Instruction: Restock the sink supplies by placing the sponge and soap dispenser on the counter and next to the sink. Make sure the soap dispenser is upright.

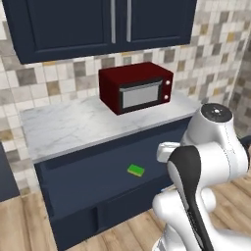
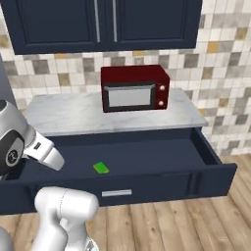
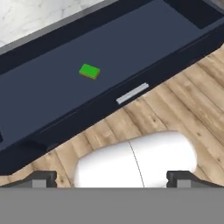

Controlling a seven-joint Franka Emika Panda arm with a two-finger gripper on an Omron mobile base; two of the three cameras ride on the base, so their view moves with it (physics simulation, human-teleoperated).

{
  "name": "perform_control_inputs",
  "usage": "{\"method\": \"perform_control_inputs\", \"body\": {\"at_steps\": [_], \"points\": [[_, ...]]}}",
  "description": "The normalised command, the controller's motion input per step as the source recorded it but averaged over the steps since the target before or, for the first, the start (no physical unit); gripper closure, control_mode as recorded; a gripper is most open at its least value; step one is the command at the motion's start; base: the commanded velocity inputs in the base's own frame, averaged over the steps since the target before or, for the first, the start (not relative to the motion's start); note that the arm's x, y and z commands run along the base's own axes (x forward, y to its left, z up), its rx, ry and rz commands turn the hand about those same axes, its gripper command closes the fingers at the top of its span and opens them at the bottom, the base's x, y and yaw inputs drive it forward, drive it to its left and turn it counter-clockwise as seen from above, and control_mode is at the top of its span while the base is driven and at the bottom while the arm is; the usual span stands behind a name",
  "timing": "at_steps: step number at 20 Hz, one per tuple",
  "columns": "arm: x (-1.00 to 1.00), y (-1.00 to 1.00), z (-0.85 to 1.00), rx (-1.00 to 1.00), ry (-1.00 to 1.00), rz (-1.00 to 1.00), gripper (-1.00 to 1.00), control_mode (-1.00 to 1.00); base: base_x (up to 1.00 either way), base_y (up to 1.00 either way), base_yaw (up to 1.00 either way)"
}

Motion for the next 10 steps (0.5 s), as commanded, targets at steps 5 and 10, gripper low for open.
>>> {"method": "perform_control_inputs", "body": {"at_steps": [5, 10], "points": [[0.0, 0.0, 0.0, 0.0, 0.0, 0.0, -1.0, 1.0, 0.08, -0.34, 0.25], [0.75, -0.22, -0.31, 0.02, 0.05, 0.24, -1.0, -1.0, 0.0, 0.0, 0.0]]}}
